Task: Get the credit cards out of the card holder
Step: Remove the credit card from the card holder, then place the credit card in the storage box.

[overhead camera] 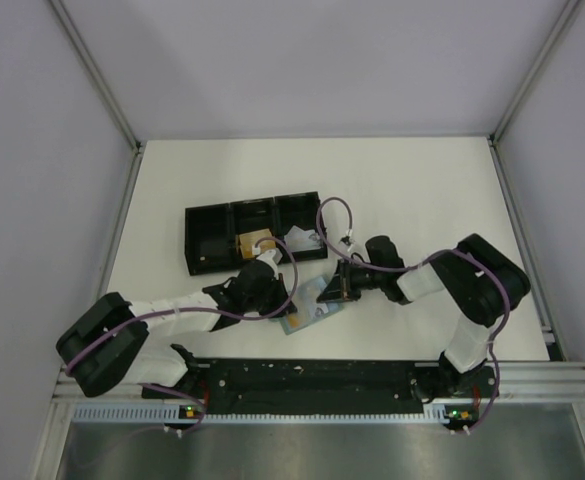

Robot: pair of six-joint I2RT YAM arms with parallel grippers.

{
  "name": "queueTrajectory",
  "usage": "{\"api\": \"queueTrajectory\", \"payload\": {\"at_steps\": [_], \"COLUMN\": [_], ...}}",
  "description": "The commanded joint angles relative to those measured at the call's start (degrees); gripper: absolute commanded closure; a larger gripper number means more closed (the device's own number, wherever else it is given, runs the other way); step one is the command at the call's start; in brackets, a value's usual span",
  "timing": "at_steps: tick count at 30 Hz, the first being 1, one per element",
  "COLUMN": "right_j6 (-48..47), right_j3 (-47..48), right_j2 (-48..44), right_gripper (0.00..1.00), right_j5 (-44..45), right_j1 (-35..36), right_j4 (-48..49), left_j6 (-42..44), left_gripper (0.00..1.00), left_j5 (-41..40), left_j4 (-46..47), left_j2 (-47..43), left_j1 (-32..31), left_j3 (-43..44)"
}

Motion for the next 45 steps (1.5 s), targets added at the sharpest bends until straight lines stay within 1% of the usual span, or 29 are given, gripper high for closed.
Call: {"api": "queueTrajectory", "payload": {"at_steps": [1,5,8,14,15,17,18,20,21,22,24,26,27,30,32,35,37,39,41,45], "right_j6": [-2.23,-7.05,-11.27,-20.5,-22.52,-25.77,-28.23,-32.1,-34.12,-36.58,-40.71,-44.41,-47.99,-57.13,-62.76,-69.97,-74.2,-77.36,-80.26,-84.32], "right_j3": [0.83,0.82,2.4,9.07,10.74,13.99,15.83,19.96,21.98,24.35,28.92,33.85,36.65,45.36,51.68,62.4,68.65,73.4,77.01,80.09], "right_j2": [-2.46,-8.34,-14.14,-22.49,-23.46,-24.96,-25.4,-25.58,-25.32,-24.71,-23.13,-20.76,-19.36,-14.53,-10.49,-2.76,2.34,6.92,10.53,15.89], "right_gripper": [1.0,1.0,1.0,1.0,1.0,1.0,1.0,1.0,1.0,1.0,1.0,1.0,1.0,1.0,1.0,1.0,1.0,1.0,1.0,1.0], "right_j5": [0.3,2.32,4.95,10.76,11.2,12.78,12.96,13.04,13.22,13.14,13.57,13.75,14.01,14.8,15.42,16.21,16.65,16.65,17.53,19.37], "right_j1": [-1.52,-3.64,-3.99,-3.9,-3.99,-3.9,-3.99,-3.9,-3.9,-3.99,-3.82,-3.47,-3.2,-1.89,-1.09,0.13,0.84,1.72,2.42,4.18], "right_j4": [0.05,-8.46,-17.77,-36.49,-39.48,-44.41,-46.61,-51.35,-53.46,-55.4,-59.09,-63.22,-64.55,-69.03,-72.63,-79.91,-84.05,-86.7,-88.81,-89.69], "left_j6": [1.1,1.28,1.54,2.24,2.33,2.95,3.64,5.49,6.45,7.51,9.7,12.78,14.01,17.71,19.64,23.76,28.5,32.81,34.23,34.5], "left_gripper": [1.0,1.0,1.0,1.0,0.97,0.84,0.77,0.58,0.47,0.4,0.19,0.07,0.01,0.01,0.01,0.01,0.01,0.01,0.01,0.01], "left_j5": [-1.08,-2.04,-3.18,-5.21,-7.99,-10.82,-12.49,-15.56,-17.49,-18.99,-21.2,-22.87,-23.4,-26.29,-26.57,-30.86,-34.02,-36.31,-37.03,-37.56], "left_j4": [-3.06,-4.11,-5.08,-9.2,-10.17,-12.63,-14.55,-18.86,-20.97,-22.9,-26.25,-29.5,-31.17,-36.88,-40.83,-44.28,-43.32,-40.43,-38.22,-36.11], "left_j2": [-0.69,-2.8,-4.9,-11.84,-13.59,-17.11,-19.22,-23.17,-24.93,-27.04,-30.73,-34.52,-35.66,-38.48,-39.89,-42.08,-43.75,-45.68,-46.74,-47.8], "left_j1": [-0.08,-0.08,-0.08,-0.08,0.01,0.09,0.09,0.44,0.53,0.97,2.63,4.74,6.06,9.4,10.02,10.11,10.11,10.11,10.29,11.25], "left_j3": [-1.94,-2.38,-2.38,-2.03,-1.86,-1.25,-0.72,0.77,1.56,2.35,3.94,5.69,6.92,11.49,15.44,19.4,19.15,16.88,15.81,14.85]}}
